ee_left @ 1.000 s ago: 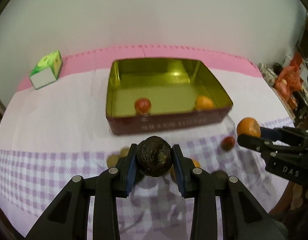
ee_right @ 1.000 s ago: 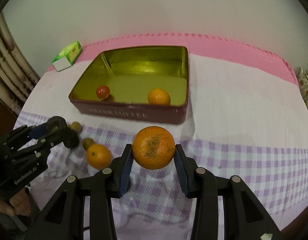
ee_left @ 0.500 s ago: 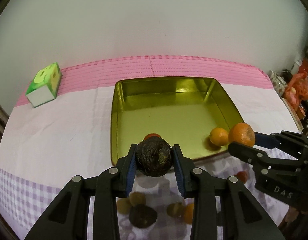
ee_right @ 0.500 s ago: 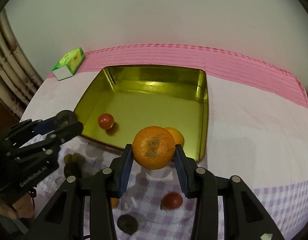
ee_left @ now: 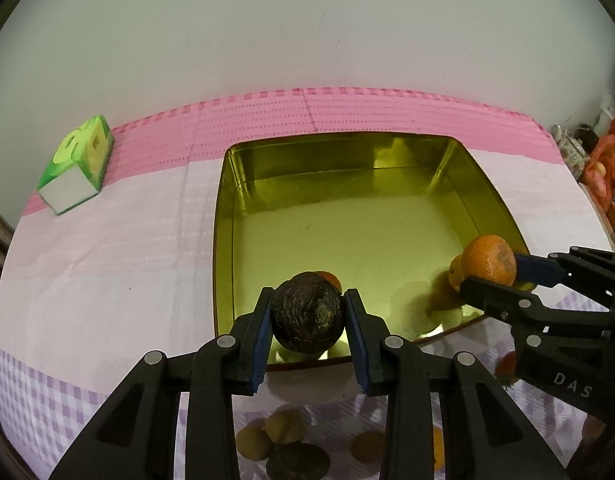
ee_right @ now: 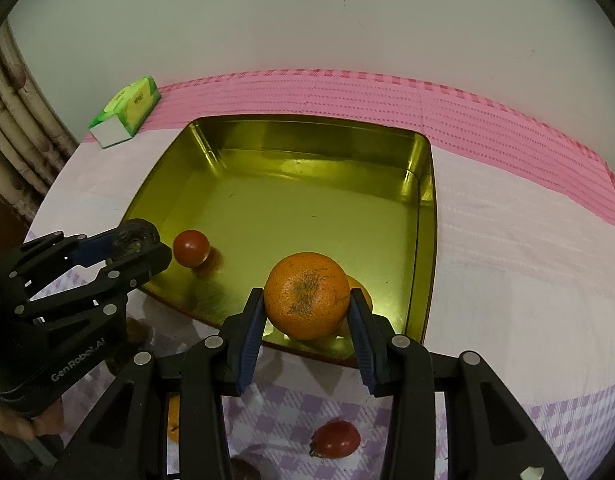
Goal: Organize fruits
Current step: 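Carry the tangerine and dark fruit over the TOFFEE tin with both tools, then open the right tool to drop the tangerine while the left tool drops the dark fruit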
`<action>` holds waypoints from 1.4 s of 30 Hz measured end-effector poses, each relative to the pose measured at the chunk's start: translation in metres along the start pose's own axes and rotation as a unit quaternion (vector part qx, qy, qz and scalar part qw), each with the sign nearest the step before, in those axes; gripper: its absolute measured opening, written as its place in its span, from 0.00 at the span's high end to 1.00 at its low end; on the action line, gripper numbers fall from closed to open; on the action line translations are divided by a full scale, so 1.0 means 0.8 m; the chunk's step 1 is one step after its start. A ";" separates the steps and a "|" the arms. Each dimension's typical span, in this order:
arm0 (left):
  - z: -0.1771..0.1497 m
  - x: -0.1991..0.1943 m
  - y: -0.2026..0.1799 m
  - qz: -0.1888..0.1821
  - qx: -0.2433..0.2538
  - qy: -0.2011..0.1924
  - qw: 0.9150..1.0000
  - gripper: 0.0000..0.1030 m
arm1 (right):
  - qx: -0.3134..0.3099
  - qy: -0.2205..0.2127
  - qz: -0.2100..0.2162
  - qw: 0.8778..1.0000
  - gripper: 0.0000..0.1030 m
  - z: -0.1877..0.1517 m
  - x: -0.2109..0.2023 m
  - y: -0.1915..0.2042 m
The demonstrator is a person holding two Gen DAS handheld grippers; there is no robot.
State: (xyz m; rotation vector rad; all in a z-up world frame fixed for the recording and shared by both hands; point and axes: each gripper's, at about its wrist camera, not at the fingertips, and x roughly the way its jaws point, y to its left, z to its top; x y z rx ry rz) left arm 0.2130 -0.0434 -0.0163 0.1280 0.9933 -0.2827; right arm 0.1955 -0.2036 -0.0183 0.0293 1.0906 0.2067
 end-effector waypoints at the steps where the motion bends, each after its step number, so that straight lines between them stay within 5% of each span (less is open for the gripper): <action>1: 0.000 0.002 0.000 0.001 0.001 0.002 1.000 0.66 | 0.000 0.001 -0.001 1.000 0.63 0.000 0.002 0.000; 32: 0.001 0.032 0.003 0.016 -0.002 0.027 0.999 0.64 | 0.006 0.000 -0.007 1.000 0.61 0.009 0.008 -0.004; 42: 0.002 0.018 -0.001 0.018 0.004 0.015 1.000 0.53 | 0.005 -0.009 -0.012 1.000 0.52 0.011 0.002 -0.001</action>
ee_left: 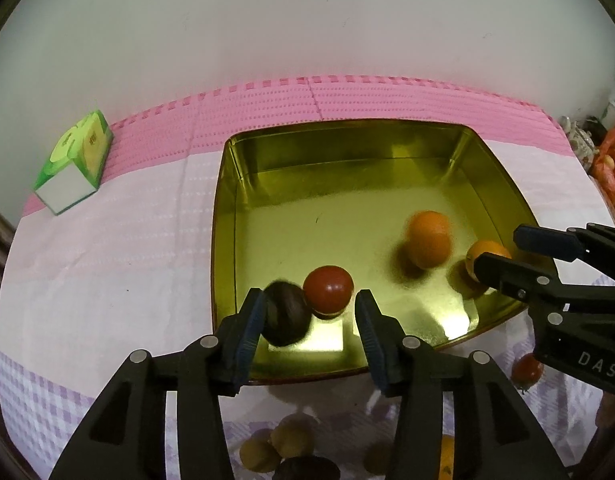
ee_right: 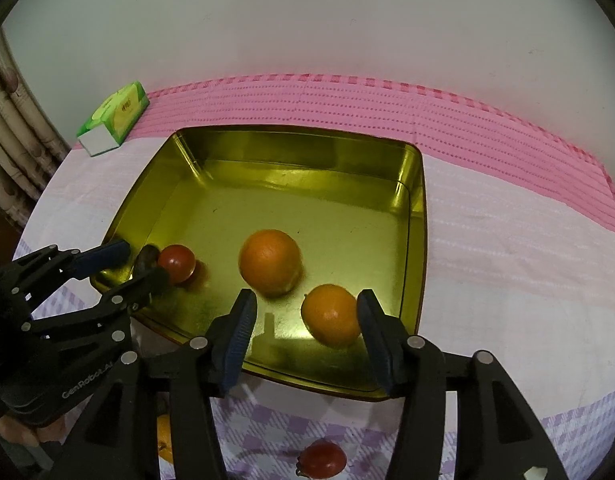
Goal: Organize fruits
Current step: 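Open the right tool to drop the tangerine while the left tool drops the dark fruit, then move both tools back toward the fruits on the checked cloth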
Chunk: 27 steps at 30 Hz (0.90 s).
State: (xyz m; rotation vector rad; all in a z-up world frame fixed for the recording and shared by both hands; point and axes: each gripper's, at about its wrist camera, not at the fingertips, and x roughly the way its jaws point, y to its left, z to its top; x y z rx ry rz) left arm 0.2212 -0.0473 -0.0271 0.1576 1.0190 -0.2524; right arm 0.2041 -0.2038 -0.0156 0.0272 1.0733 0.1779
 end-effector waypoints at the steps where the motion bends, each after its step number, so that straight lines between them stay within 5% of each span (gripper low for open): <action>1: 0.000 -0.003 0.000 0.000 0.000 -0.002 1.000 0.53 | 0.000 -0.002 -0.001 1.000 0.52 0.000 -0.002 0.000; 15: -0.031 -0.065 0.011 0.012 -0.001 -0.030 0.999 0.53 | 0.000 -0.027 0.000 1.000 0.52 -0.041 -0.060 0.008; 27: -0.121 -0.100 0.033 0.027 -0.020 -0.015 0.999 0.53 | -0.002 0.000 0.012 1.000 0.52 -0.136 -0.080 0.023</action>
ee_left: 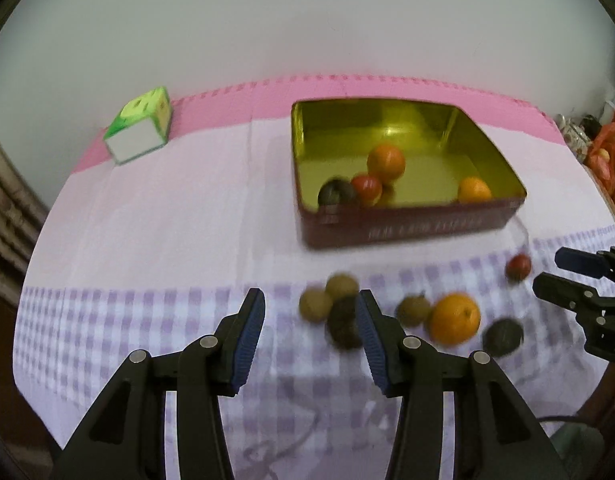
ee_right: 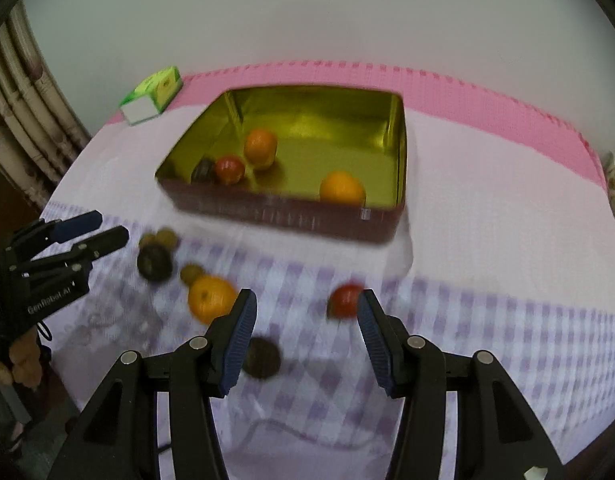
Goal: Organize fruits
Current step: 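Move both tools back toward the fruits on the checked cloth, then grasp a dark brown fruit with the right tool while the left tool grasps another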
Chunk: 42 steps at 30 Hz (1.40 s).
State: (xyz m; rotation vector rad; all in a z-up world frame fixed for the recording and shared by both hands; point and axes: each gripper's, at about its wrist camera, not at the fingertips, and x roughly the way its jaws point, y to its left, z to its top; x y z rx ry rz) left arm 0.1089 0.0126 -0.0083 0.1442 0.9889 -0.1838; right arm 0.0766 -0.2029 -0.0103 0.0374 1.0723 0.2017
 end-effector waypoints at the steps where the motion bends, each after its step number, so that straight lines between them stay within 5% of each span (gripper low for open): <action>1: -0.008 -0.001 0.001 0.000 -0.003 0.003 1.000 0.53 | 0.001 0.005 0.001 1.000 0.52 -0.008 0.002 0.001; 9: -0.050 0.001 0.010 0.003 -0.019 0.022 1.000 0.53 | -0.002 0.026 0.012 1.000 0.52 -0.037 0.015 0.015; 25: -0.048 0.021 0.006 -0.020 -0.017 0.034 0.999 0.53 | -0.022 0.052 0.009 0.998 0.52 -0.035 0.048 0.034; 36: -0.038 0.034 -0.007 -0.034 -0.009 0.038 0.999 0.53 | -0.047 0.049 -0.006 0.998 0.69 -0.031 0.056 0.046; 42: -0.036 0.036 -0.011 -0.037 -0.006 0.037 0.999 0.53 | -0.039 0.046 -0.012 0.998 0.69 -0.028 0.058 0.041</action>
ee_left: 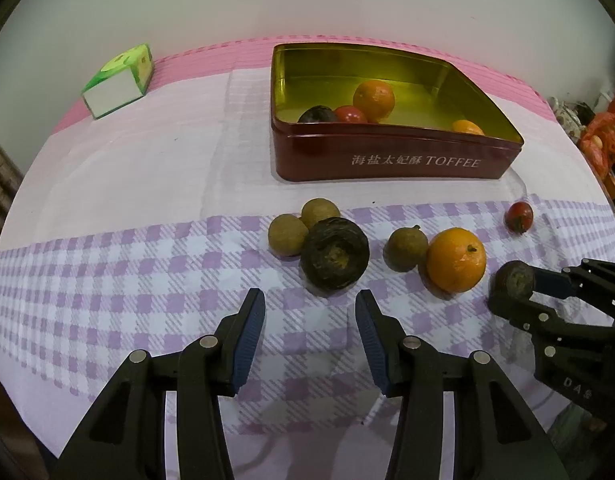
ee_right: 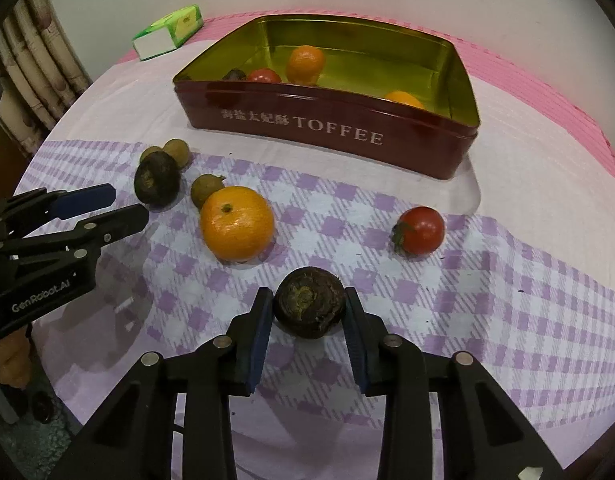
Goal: Organize fruits
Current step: 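Grasp a dark brown fruit with the right tool while the left tool grasps another, then lift both dark brown fruits and carry them over the TOFFEE tin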
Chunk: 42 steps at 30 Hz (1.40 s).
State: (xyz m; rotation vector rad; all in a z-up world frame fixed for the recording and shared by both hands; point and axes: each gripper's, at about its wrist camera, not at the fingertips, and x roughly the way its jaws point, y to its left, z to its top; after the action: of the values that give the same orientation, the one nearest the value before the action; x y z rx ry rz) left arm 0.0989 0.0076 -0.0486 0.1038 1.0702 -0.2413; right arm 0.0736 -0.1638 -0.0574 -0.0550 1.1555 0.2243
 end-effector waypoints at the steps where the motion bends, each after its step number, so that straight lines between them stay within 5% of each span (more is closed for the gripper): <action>1: 0.001 0.001 0.000 0.000 0.000 0.000 1.000 0.53 | 0.003 -0.001 -0.003 1.000 0.69 0.000 0.000 -0.003; 30: 0.025 0.036 -0.009 0.006 0.004 -0.003 1.000 0.53 | 0.047 -0.006 -0.007 0.999 0.69 -0.002 -0.005 -0.042; 42: 0.018 0.032 -0.011 0.007 0.006 -0.006 1.000 0.62 | 0.048 -0.006 -0.007 0.999 0.69 -0.002 -0.004 -0.042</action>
State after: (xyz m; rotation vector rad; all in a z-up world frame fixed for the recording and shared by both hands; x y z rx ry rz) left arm 0.1205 -0.0078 -0.0642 0.1210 1.0560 -0.2360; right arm 0.0775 -0.1975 -0.0575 0.0219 1.1517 0.1559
